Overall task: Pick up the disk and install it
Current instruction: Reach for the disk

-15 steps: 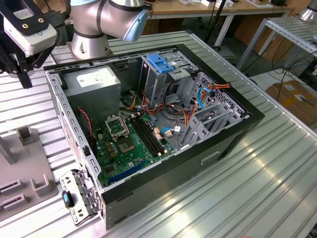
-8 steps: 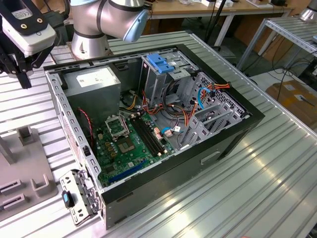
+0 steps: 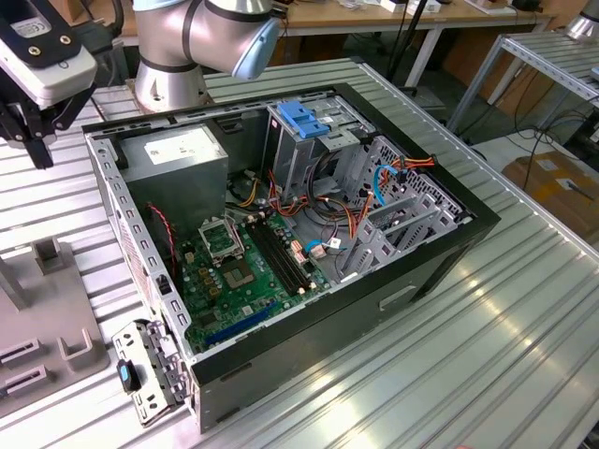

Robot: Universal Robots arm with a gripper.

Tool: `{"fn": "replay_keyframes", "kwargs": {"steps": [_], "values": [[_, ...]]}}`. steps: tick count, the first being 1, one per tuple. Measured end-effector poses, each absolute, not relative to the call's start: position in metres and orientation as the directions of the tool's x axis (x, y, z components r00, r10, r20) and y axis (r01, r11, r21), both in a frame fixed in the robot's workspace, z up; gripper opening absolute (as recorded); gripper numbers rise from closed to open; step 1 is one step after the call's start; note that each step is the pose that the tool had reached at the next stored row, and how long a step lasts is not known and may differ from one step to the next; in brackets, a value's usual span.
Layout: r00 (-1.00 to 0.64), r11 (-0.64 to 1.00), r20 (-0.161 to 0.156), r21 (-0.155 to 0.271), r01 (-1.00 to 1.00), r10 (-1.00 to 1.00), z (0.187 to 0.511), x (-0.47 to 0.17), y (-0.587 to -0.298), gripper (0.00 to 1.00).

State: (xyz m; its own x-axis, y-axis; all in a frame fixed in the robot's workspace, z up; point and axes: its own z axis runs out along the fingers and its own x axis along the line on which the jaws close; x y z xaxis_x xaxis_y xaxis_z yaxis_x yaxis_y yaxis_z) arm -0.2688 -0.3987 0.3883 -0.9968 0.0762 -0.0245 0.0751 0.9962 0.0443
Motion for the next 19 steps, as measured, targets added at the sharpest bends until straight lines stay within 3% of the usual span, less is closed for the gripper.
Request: {"fn": "replay_keyframes", "kwargs": {"steps": [19], "values": [[-0.997, 0.996, -0.024, 0.044, 0.075, 0.076, 0.387, -0.293, -0.399, 0.11]]}}
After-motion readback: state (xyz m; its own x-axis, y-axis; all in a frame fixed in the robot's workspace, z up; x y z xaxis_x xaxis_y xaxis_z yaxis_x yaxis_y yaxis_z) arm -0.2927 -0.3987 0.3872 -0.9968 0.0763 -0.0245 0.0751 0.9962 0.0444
